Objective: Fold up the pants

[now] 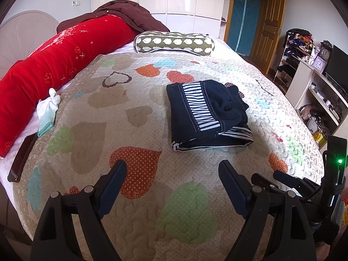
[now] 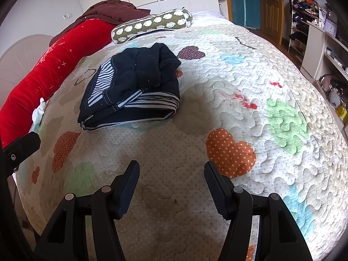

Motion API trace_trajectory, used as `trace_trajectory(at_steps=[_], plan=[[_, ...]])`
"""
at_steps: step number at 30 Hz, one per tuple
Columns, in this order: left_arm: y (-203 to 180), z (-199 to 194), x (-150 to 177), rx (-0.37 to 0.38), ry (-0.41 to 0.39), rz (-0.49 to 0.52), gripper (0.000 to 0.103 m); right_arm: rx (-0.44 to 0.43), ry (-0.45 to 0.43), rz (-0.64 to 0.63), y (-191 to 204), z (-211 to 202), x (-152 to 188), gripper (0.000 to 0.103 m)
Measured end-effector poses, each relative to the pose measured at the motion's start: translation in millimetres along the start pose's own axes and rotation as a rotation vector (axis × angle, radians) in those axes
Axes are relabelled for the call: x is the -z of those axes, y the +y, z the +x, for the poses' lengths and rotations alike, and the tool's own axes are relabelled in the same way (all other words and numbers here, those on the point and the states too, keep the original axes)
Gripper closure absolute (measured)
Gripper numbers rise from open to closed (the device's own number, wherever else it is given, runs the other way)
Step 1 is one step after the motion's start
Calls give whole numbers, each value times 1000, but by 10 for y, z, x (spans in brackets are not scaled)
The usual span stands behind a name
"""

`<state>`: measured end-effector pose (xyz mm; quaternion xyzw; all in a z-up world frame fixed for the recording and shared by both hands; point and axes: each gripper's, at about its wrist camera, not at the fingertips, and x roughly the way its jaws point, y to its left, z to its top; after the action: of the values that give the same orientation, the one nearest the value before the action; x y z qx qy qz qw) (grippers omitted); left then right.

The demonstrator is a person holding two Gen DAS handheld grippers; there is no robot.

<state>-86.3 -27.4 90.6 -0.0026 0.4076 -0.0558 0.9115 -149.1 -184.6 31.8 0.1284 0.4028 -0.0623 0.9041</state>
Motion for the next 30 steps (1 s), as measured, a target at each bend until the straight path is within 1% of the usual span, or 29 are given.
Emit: trace_trajectory(at_steps=[20,22,24,26,30], plan=[[-17,90,0,-3,26,8,18,-4,9,-13,19,104,33,34],[3,92,-50,19,30,11,18,-14,7,-10,3,90,25,34],[52,78,-160,33,18,20,18,-49,-2,1,-29,57,-14,33],[116,66,-306,34,2,25,18,-69,-19,7,-74,12,-92,33],[240,97,-521,26,-13,8,18,-70,-59,27,-186,-46,-256,33]])
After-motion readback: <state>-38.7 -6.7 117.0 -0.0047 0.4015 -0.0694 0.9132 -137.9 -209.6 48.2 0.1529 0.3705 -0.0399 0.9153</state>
